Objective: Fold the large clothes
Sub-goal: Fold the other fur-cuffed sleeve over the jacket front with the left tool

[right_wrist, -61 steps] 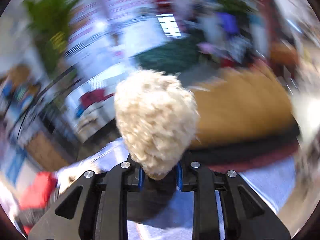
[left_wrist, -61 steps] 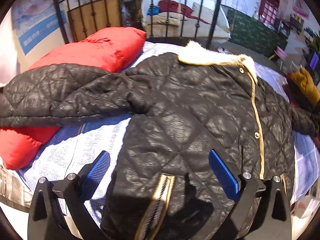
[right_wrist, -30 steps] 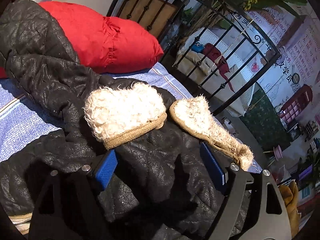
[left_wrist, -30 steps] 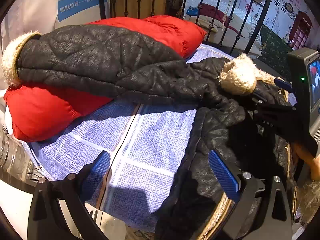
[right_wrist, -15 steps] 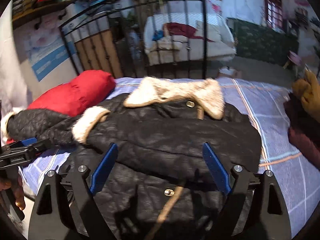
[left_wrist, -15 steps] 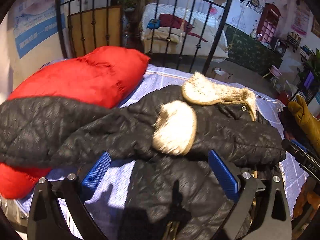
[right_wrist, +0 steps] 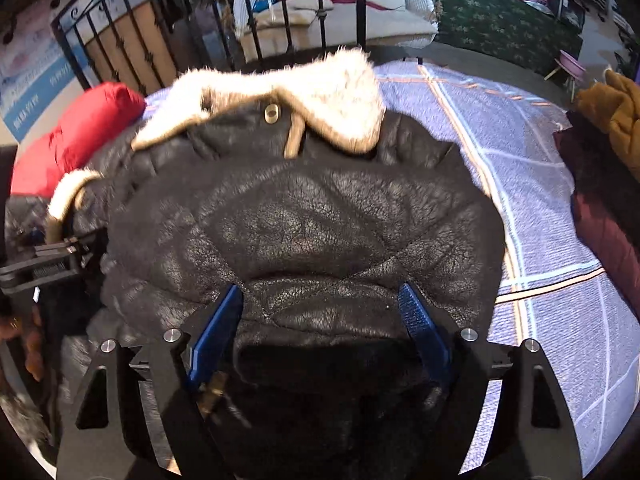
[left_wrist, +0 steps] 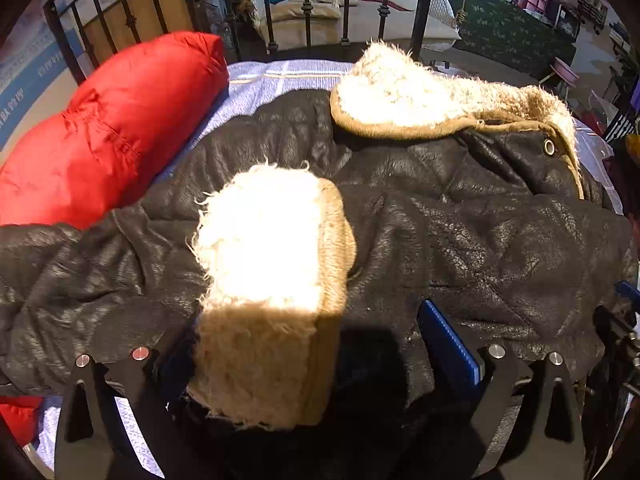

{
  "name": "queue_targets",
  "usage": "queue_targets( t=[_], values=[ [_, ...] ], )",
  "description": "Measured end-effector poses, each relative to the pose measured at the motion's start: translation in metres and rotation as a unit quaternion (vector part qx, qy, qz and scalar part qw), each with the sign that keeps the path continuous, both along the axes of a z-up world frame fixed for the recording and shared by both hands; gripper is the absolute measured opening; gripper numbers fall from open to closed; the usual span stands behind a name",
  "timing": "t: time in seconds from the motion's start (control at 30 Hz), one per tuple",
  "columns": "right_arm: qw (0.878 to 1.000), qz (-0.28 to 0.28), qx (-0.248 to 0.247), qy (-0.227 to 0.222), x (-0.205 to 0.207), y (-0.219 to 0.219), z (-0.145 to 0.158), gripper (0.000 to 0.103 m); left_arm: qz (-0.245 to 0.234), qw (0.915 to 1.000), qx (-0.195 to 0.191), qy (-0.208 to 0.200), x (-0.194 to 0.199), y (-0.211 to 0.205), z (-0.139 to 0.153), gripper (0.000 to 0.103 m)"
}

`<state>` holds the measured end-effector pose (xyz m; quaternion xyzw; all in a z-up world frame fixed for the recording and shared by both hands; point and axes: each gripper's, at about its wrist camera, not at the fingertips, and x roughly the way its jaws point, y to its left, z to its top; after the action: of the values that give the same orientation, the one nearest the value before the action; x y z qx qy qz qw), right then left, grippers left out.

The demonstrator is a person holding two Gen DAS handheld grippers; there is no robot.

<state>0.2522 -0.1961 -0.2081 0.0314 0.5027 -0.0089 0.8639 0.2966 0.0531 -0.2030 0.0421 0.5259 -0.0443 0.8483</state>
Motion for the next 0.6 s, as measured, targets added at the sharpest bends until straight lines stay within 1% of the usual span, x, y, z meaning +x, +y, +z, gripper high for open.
queue_targets(
  t=[0.07,0.13,0.27,0.43,0.6],
  values=[
    [1.000,0.007,-0.019,-0.006,-0.001,0.005,-0.009,0.081,-0.003,1.0000,0.001,0.004,0.002,-0.001,-0.006,0.099],
    [0.999,0.008,-0.032,-0.008,-0.002,0.007,-0.011,0.081,-0.007,1.0000,0.004,0.003,0.001,0.000,-0.010,0.099],
    [0.999,0.009,-0.042,-0.007,-0.001,0.010,-0.014,0.082,-0.013,0.9999,0.004,0.005,0.003,0.001,-0.017,0.099],
    [0.998,0.010,-0.055,-0.018,-0.003,0.011,-0.014,0.082,-0.019,0.9993,0.020,-0.024,-0.004,-0.004,-0.019,0.099],
    [0.997,0.001,-0.060,-0.040,-0.009,0.012,-0.008,0.082,-0.022,0.9991,0.023,-0.028,-0.004,-0.006,-0.014,0.099]
  ],
)
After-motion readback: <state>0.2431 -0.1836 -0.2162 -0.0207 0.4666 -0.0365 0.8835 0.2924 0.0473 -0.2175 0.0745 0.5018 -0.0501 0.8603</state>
